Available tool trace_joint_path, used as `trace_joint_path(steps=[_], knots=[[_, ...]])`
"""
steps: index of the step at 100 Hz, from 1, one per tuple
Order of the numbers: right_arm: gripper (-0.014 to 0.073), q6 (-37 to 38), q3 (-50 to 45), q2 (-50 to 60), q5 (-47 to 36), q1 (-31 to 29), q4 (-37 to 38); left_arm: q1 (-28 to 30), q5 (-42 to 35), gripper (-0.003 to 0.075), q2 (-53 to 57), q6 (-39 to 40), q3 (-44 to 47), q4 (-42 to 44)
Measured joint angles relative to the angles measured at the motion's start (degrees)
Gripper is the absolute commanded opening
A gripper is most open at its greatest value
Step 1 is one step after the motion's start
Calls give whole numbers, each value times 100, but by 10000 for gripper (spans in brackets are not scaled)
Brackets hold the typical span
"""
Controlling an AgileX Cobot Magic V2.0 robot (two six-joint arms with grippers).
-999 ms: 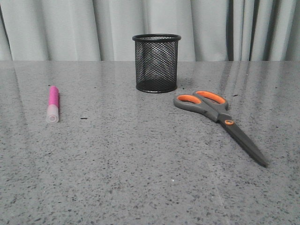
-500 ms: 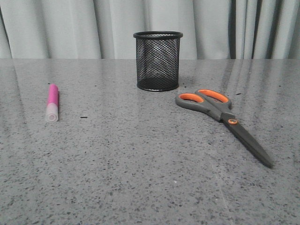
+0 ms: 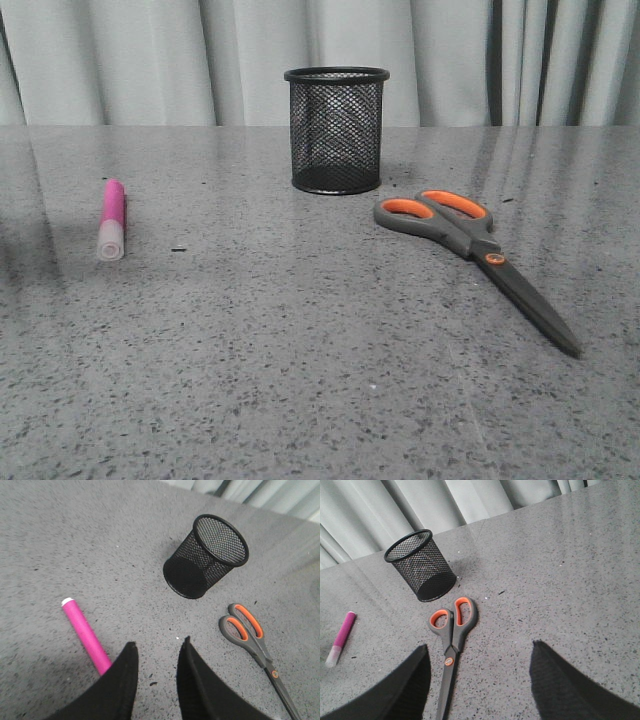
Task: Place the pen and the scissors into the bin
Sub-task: 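Lower the left gripper onto the pink marker and grasp it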
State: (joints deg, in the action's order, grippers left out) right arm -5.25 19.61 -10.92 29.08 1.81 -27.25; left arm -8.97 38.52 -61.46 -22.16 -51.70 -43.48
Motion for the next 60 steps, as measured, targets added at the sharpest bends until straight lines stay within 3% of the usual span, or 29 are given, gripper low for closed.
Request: trace_joint_path(steps=[9,31,52,60], knots=[[360,0,0,0,0,0,0,-96,311,160,-674,426,-595,427],[325,0,0,0,9,0,11,-887,1146,174,-1872,2581,-1774,3013],[325,0,0,0,9,0,90,-1090,1390,428,-2715,3223,-2331,3176],[325,0,0,0,9,0,99,-1090,1398,438,-2931,3291,-2401,3129]])
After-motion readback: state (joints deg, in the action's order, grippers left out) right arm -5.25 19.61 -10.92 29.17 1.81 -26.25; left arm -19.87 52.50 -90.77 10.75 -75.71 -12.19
